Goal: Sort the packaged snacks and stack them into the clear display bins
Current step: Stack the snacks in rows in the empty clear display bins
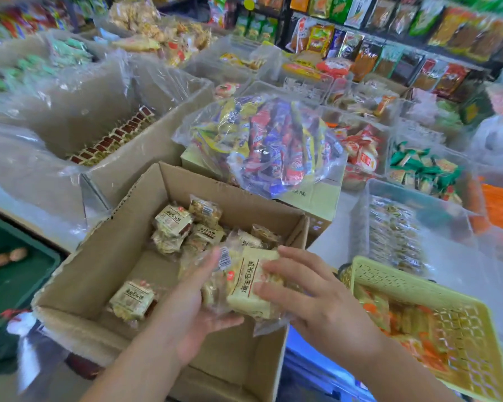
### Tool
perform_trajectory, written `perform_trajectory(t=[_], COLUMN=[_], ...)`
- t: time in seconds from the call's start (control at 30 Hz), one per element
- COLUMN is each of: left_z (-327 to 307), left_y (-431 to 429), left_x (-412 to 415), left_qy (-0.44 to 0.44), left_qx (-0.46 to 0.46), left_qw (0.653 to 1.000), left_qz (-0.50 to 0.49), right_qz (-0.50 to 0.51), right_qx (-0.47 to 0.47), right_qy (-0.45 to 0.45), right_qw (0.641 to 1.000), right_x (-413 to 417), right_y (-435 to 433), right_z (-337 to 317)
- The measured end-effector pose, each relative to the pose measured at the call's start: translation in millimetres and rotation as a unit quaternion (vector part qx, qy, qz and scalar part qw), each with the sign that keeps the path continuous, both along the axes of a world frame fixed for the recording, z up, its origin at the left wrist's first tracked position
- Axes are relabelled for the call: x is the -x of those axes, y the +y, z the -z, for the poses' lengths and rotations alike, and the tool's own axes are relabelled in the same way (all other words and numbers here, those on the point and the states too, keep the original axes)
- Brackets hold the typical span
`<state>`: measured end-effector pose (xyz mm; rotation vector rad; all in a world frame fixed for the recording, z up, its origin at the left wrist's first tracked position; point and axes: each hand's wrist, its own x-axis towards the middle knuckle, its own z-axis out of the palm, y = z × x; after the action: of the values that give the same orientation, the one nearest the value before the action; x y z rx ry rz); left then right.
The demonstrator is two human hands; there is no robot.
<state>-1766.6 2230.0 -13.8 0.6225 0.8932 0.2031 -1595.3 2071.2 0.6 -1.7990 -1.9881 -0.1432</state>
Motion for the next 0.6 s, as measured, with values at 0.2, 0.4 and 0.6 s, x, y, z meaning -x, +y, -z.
perform_trajectory(t=[0.2,0.4,0.6], left_z=[-6.2,-15.7,-18.7], left_y=[-71.7,-146.0,-201.2], left_x=[-49.0,-118.4,-163.3], left_qy=[-0.017,-0.009,-0.009], left_qx=[-0.028,-0.024,-0.057], left_qw=[0.999,0.989,0.987], left_qz=[-0.034,-0.145,-0.147], right_qz=[-0.002,0.084,0.153], right_qx=[-0.047,-0.086,-0.072], right_qy=[0.083,0.083,0.113], right_qw=[0.995,0.989,0.979], right_x=[-51.0,-123.5,-187.2], right_y=[-55.1,-139.8,-215.6], right_z=[0.1,9.9,18.3])
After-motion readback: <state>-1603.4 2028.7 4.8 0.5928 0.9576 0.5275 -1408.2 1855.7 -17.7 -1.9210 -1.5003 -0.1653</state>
